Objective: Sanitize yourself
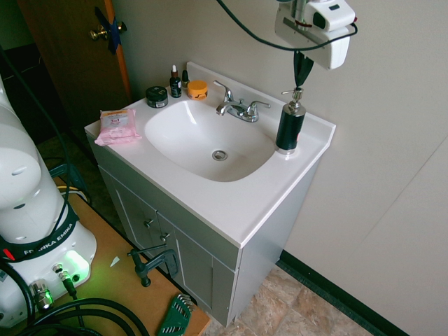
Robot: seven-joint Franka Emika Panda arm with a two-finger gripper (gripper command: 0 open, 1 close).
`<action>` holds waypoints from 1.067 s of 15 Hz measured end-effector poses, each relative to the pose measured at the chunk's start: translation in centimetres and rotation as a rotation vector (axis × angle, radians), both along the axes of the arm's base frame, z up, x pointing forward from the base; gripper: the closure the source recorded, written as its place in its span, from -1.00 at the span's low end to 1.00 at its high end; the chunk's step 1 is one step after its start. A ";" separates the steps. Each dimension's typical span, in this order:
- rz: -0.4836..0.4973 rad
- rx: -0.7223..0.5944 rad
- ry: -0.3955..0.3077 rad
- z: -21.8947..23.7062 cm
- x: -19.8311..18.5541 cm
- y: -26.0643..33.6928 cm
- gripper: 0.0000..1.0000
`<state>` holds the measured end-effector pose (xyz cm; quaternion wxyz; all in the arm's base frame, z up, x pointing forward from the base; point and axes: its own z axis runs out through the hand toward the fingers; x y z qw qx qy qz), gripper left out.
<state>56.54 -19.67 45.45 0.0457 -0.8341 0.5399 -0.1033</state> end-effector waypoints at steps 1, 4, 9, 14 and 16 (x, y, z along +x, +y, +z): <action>0.050 -0.003 -0.002 0.9 -0.1 1.7 -1.00; 0.184 -0.029 0.040 0.7 -1.5 8.4 -1.00; 0.260 -0.026 0.108 -2.8 -4.8 14.1 -1.00; 0.268 -0.025 0.121 -3.7 -5.7 14.6 -1.00; 0.269 -0.026 0.119 -3.5 -5.9 14.8 -1.00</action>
